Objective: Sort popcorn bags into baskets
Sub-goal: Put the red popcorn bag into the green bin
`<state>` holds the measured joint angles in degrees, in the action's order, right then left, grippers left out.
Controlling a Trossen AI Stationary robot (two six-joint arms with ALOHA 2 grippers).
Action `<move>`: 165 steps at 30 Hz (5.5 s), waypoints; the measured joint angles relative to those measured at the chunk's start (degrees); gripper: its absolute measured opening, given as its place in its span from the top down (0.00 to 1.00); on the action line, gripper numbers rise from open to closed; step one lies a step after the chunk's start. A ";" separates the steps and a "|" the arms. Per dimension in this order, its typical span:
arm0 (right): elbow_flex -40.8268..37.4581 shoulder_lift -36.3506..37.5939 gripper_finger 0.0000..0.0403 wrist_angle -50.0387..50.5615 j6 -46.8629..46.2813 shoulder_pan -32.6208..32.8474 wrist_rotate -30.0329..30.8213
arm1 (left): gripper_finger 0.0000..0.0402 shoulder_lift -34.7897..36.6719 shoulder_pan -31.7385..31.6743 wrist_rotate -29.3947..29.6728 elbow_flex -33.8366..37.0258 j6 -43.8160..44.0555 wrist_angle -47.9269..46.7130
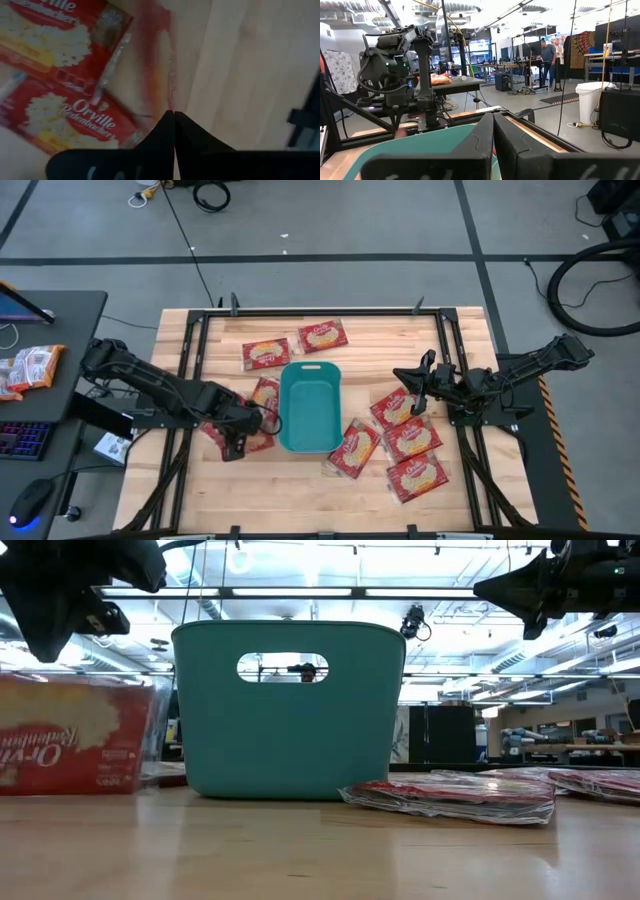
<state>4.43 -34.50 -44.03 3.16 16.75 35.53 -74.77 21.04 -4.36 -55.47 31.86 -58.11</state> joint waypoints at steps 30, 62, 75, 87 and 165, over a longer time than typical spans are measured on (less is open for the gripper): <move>0.00 0.00 0.95 0.00 -0.59 0.02 -0.04 | 0.55 -0.26 -3.70 -0.37 16.31 3.67 14.99; 0.00 -0.03 0.95 0.08 -0.61 0.02 -0.17 | 0.63 -1.67 -1.92 -6.52 16.60 7.17 21.31; -0.02 -0.11 0.95 -2.08 2.62 -0.72 -0.09 | 0.68 -16.39 16.91 6.98 3.99 23.03 15.67; -0.02 -0.11 0.95 -2.63 4.33 -4.27 -0.57 | 0.59 -31.39 19.50 18.54 -10.39 23.35 3.94; -0.02 -0.11 0.95 -2.93 3.89 -4.31 -2.32 | 0.96 -10.22 14.78 18.32 -13.41 30.74 -20.93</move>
<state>4.40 -34.61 -46.96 7.05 12.45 33.21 -84.98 35.82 13.95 -68.88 62.59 -79.04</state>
